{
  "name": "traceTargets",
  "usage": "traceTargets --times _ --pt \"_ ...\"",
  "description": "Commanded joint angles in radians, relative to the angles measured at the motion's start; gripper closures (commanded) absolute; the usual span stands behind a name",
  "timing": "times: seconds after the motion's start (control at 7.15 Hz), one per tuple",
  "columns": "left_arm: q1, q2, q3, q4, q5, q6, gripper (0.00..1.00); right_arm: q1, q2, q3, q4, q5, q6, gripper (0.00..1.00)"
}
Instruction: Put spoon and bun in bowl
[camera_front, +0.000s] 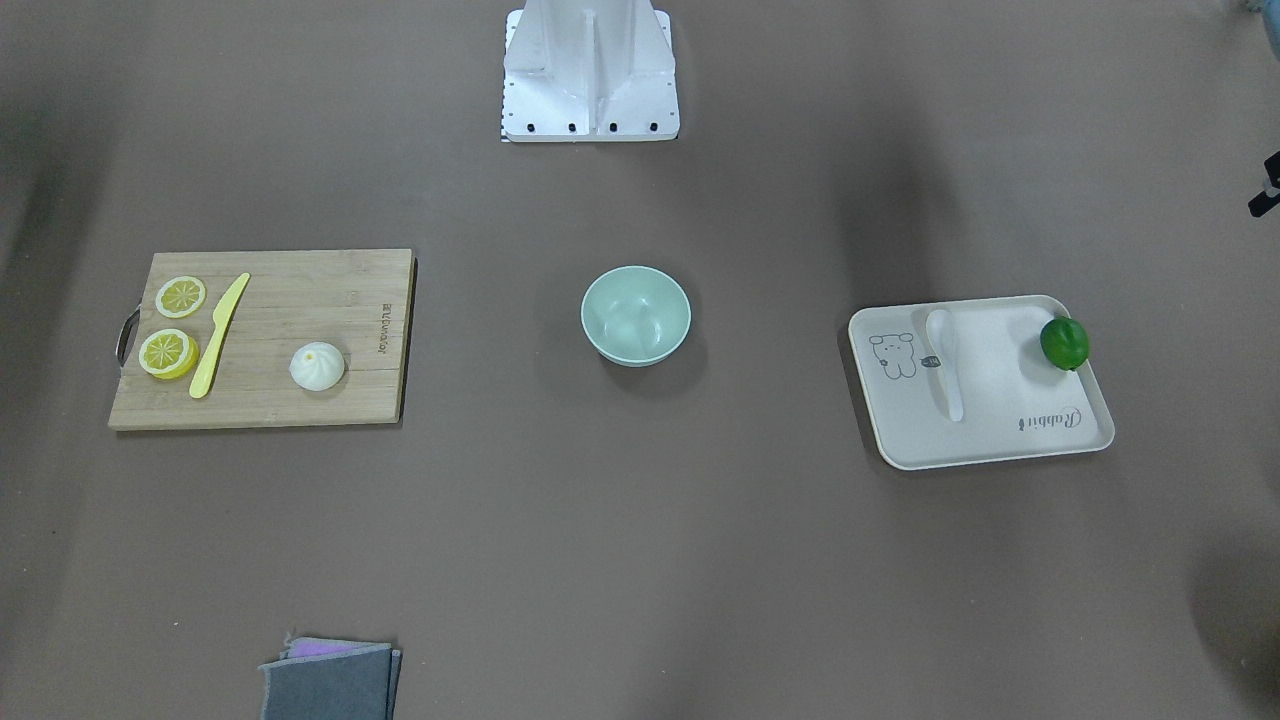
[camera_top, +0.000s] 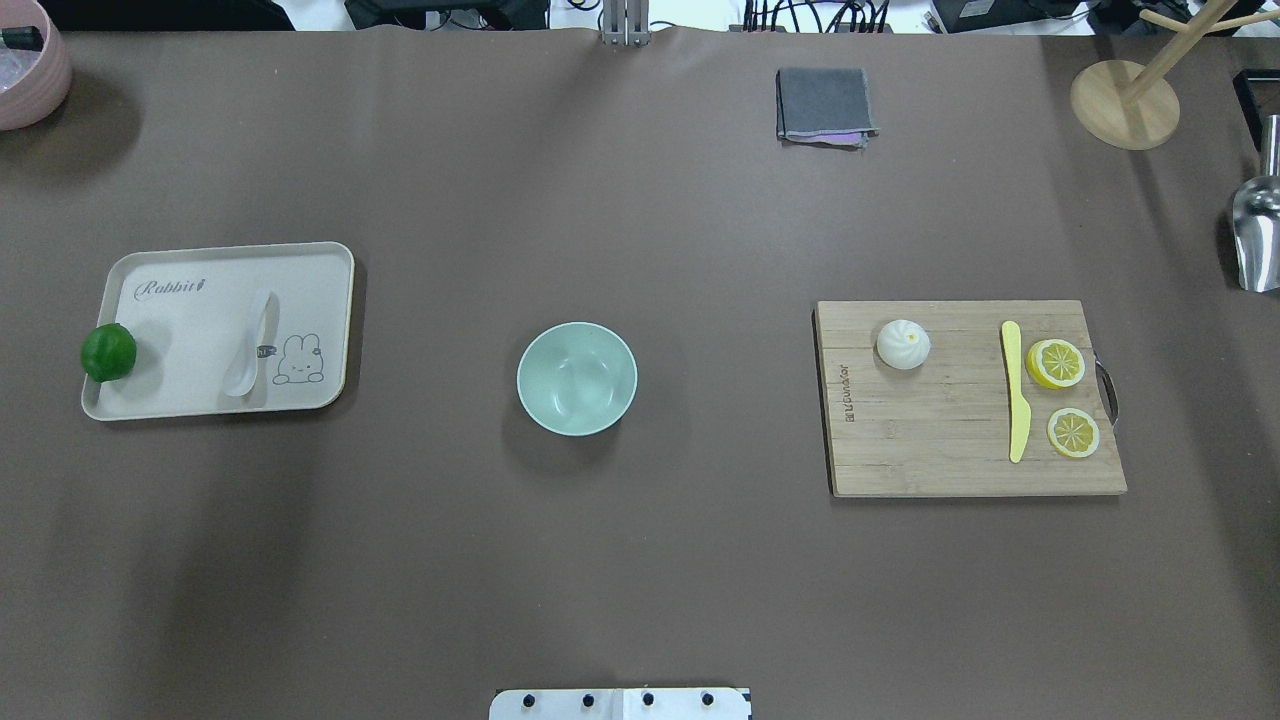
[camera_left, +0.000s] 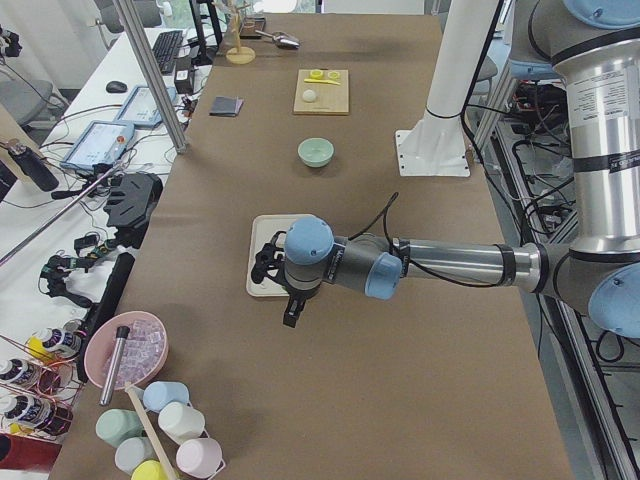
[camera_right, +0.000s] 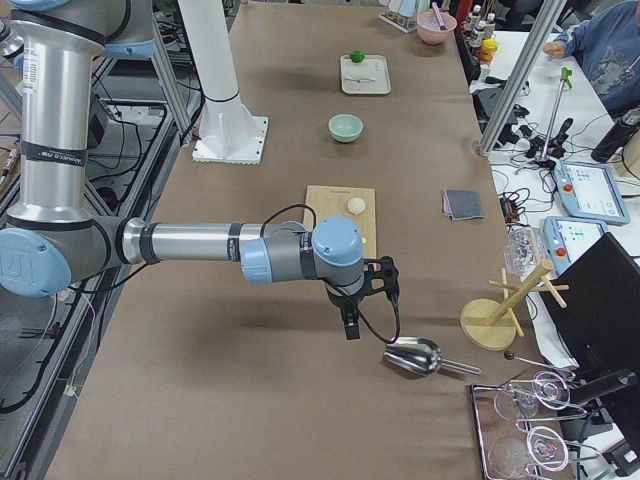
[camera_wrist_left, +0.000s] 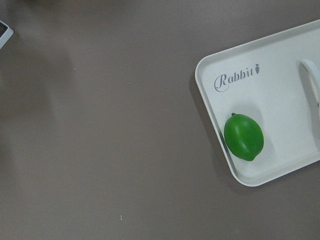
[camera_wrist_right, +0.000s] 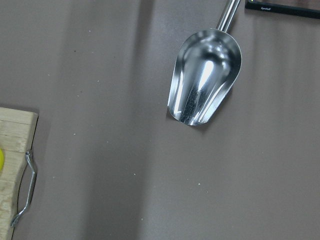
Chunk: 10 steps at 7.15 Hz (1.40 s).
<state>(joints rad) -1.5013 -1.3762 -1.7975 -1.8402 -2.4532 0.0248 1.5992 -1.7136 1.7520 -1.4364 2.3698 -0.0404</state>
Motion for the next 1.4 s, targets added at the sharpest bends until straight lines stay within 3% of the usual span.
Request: traceTargets --times 0.0,0.56,0.84,0.98,1.26 --pt "0.0 0.008 0.012 -0.084 0.002 -0.003 0.01 -0.001 -0.006 -0.006 0.022 -0.003 -0.003 0.0" --pt "0.001 0.006 0.018 -0.103 0.0 -0.008 0.02 -0.002 -0.006 -0.003 0.03 0.006 -0.003 0.0" --pt "0.004 -0.006 0.015 -0.1 -0.004 -0.035 0.03 -0.002 -0.007 -0.005 0.031 0.073 -0.003 0.0" --pt "0.01 -0.055 0.018 -0.093 -0.003 -0.096 0.03 -0.013 -0.004 -0.002 0.031 0.097 -0.001 0.0" --pt "0.14 -0.173 0.044 -0.094 0.005 -0.363 0.02 -0.044 -0.004 0.024 0.054 0.112 0.057 0.0"
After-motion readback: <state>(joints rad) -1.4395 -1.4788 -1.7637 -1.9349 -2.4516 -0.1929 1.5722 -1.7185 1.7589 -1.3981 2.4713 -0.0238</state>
